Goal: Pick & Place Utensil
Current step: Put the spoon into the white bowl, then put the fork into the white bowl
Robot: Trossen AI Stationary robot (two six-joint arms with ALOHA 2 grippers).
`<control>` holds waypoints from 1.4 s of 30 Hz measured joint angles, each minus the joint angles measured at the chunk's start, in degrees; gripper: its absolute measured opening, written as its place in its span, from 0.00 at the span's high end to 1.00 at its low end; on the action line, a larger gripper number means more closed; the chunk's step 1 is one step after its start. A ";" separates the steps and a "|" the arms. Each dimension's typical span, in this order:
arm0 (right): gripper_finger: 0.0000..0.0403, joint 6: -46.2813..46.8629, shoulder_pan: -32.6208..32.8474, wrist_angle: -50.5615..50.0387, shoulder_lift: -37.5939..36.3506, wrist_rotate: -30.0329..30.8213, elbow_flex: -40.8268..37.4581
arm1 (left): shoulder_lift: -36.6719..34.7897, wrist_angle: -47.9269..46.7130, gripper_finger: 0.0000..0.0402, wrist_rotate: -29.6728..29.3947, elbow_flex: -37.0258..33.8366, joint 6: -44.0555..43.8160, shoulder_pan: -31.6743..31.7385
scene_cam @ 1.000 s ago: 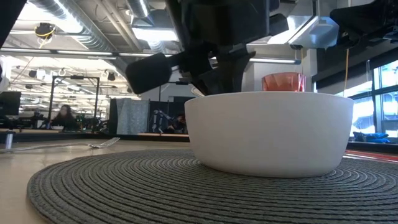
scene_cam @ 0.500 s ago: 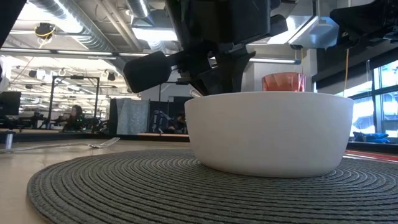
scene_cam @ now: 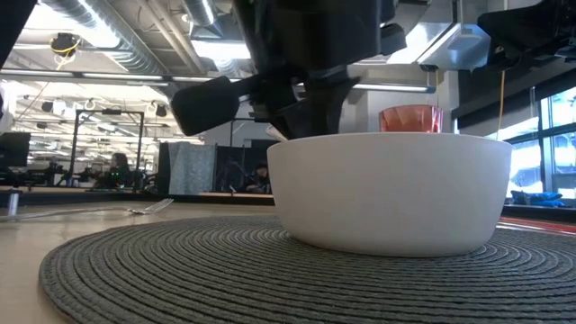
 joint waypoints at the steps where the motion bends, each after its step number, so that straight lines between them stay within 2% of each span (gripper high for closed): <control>1: 0.96 0.00 0.00 0.00 -0.01 0.00 0.01 | 0.00 -0.32 0.93 0.00 0.00 -0.02 -0.02; 9: 0.96 0.00 0.00 0.00 -0.01 0.00 0.00 | 0.00 -0.43 0.92 -0.51 0.00 -1.63 -0.19; 19: 0.96 0.00 0.01 0.00 0.00 0.00 0.01 | 0.00 -0.32 0.82 -1.21 0.00 -5.41 -0.02; 21: 0.96 0.00 0.01 0.00 0.01 0.00 0.01 | 0.00 -0.34 0.81 -3.64 0.00 -4.62 -0.40; 26: 0.96 0.00 0.01 -0.02 -0.01 0.00 -0.01 | -0.12 -6.15 0.83 -16.09 2.77 -6.57 -3.13; 29: 0.96 0.00 0.01 -0.31 -0.01 0.00 0.01 | -1.34 -15.12 0.85 -17.14 5.28 -13.86 -4.69; 33: 0.96 0.02 -0.01 -0.55 -0.01 -0.02 0.01 | -7.34 -23.38 0.89 -9.39 6.30 -28.73 -5.15; 36: 0.96 0.83 0.01 -0.59 -0.01 0.00 0.01 | -14.43 -25.02 0.94 -2.75 2.82 -39.61 -4.43; 39: 0.96 1.11 0.00 -0.59 -0.01 -0.03 0.00 | -24.81 -20.42 0.99 -2.65 -6.31 -43.24 -3.99; 42: 0.96 1.16 0.01 -0.57 -0.01 -0.04 0.01 | -37.42 -7.76 0.99 -6.58 -20.31 -43.18 -4.66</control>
